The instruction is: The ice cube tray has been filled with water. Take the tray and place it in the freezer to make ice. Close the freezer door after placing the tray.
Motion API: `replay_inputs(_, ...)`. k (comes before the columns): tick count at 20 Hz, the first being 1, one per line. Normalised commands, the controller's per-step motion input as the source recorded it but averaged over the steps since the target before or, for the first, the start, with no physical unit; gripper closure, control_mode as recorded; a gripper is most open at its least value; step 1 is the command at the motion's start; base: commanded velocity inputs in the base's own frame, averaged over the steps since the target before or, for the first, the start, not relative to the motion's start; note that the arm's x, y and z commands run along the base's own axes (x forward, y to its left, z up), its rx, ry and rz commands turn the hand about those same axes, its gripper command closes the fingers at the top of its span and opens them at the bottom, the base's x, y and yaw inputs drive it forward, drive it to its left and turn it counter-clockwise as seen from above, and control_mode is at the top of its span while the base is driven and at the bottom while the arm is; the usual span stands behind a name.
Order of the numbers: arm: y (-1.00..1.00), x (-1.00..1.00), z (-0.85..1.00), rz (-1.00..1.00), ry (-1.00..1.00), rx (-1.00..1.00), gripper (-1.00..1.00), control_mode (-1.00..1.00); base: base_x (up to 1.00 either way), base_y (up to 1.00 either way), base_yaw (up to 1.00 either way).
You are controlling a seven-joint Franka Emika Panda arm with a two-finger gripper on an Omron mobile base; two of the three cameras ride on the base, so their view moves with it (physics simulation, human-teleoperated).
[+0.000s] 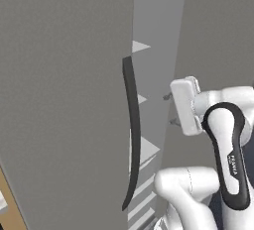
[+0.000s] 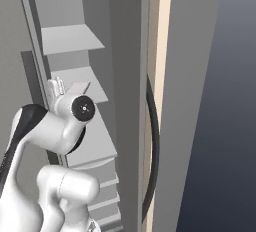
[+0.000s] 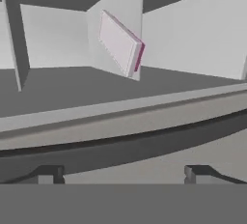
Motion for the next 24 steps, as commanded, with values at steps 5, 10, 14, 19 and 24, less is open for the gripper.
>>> replay_inputs(5,-0.69,-0.86,0.06,-0.04,0.16,0.0,-1.0,-1.0,0.0,0.0,0.0)
replay_inputs(10,-0.74,-0.74,0.0,-0.06,0.1,0.0,-1.0,-1.0,0.0,0.0,0.0)
replay_inputs(14,-0.27,-0.47,0.16,-0.07,0.04,0.0,-1.0,-1.0,0.0,0.0,0.0)
replay_inputs(19,0.0,-0.12,0.3,-0.07,0.07,0.0,-1.0,-1.0,0.0,0.0,0.0)
replay_inputs(24,0.0,0.0,0.06,-0.01,0.02,0.0,-1.0,1.0,0.0,0.0,-0.02)
